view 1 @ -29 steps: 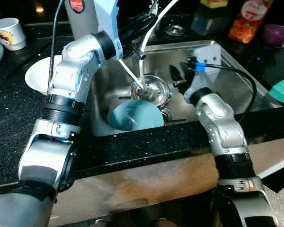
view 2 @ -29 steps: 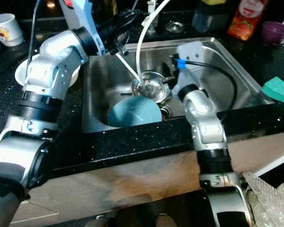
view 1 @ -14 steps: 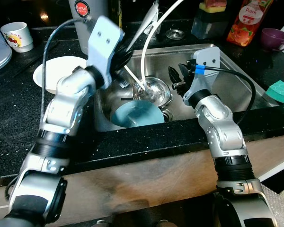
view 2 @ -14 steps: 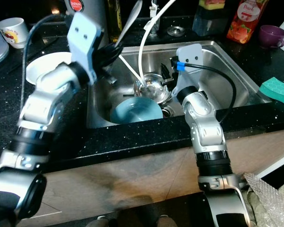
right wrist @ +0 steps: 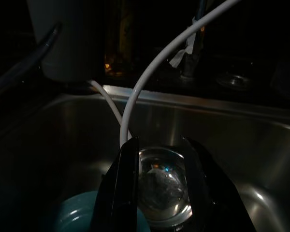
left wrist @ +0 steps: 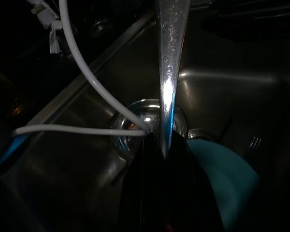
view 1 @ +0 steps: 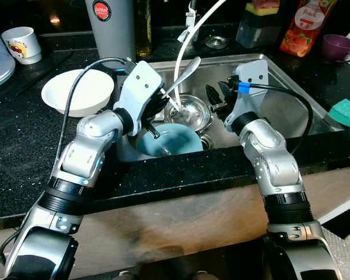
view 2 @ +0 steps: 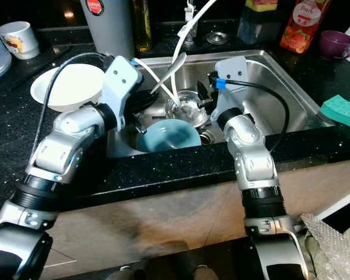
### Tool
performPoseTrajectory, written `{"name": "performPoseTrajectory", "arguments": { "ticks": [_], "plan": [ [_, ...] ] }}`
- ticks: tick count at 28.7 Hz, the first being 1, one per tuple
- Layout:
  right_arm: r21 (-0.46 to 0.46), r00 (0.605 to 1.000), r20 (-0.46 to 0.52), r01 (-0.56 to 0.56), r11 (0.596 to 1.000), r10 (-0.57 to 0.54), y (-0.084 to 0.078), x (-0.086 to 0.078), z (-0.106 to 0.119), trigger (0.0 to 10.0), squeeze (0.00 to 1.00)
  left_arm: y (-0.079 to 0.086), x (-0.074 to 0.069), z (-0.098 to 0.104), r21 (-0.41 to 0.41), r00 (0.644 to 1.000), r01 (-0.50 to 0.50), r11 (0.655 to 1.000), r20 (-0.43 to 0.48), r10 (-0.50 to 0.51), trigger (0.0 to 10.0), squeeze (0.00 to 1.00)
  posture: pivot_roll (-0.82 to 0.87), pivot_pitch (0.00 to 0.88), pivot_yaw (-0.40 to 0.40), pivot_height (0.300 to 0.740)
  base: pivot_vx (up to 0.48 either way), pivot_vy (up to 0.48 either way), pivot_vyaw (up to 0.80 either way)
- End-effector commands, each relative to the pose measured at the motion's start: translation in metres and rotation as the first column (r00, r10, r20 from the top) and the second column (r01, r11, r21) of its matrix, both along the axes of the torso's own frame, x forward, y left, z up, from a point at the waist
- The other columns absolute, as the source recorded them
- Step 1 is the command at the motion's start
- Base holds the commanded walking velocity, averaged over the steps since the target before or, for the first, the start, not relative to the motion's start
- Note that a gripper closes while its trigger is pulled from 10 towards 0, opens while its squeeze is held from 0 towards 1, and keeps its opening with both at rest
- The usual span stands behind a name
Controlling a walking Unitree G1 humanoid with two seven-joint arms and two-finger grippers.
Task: Kitchen organization
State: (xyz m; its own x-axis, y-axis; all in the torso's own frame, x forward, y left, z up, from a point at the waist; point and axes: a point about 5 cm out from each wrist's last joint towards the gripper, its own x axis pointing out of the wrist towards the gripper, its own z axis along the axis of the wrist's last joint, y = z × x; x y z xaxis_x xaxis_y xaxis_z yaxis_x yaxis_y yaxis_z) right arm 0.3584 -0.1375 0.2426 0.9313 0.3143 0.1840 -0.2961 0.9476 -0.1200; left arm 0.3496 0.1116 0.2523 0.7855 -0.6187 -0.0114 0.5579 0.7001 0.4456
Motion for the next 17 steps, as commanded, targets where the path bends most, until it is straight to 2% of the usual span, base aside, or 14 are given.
{"name": "performPoseTrajectory", "arguments": {
  "ticks": [1, 10, 11, 16, 17],
  "plan": [
    [-0.019, 1.0, -0.013, -0.003, 1.0, 0.003, 0.001, -0.002, -0.003, 10.0, 0.0, 0.004, 0.0, -0.008, 0.038, 0.999, -0.015, 0.999, -0.031, 0.016, 0.0, 0.0, 0.02, 0.095, -0.01, 0.74, 0.0, 0.0, 0.0],
    [-0.034, 0.999, -0.041, -0.015, 0.999, 0.014, 0.002, -0.001, -0.007, 10.0, 0.0, 0.004, -0.004, -0.02, 0.079, 0.992, -0.002, 0.997, -0.124, 0.012, 0.0, 0.0, 0.02, 0.095, -0.01, 0.74, 0.0, 0.0, 0.0],
    [-0.034, 0.999, -0.043, -0.016, 0.999, 0.014, 0.002, -0.001, -0.008, 10.0, 0.0, 0.003, -0.004, -0.021, 0.079, 0.991, 0.003, 0.997, -0.131, 0.008, 1.8, 0.0, 0.02, 0.096, -0.011, 0.74, 0.0, 0.0, 0.0],
    [-0.036, 0.999, -0.045, -0.016, 0.999, 0.014, 0.003, -0.001, -0.008, 10.0, 0.0, 0.002, -0.005, -0.024, 0.076, 0.99, -0.001, 0.997, -0.141, 0.012, 2.2, 0.0, 0.02, 0.097, -0.01, 0.74, 0.0, 0.0, 0.0],
    [-0.036, 0.999, -0.045, -0.016, 0.999, 0.014, 0.003, -0.001, -0.008, 10.0, 0.0, 0.003, -0.005, -0.024, 0.08, 0.99, -0.005, 0.997, -0.141, 0.016, 2.6, 0.0, 0.02, 0.097, -0.01, 0.74, 0.0, 0.0, 0.0]
  ]
}}
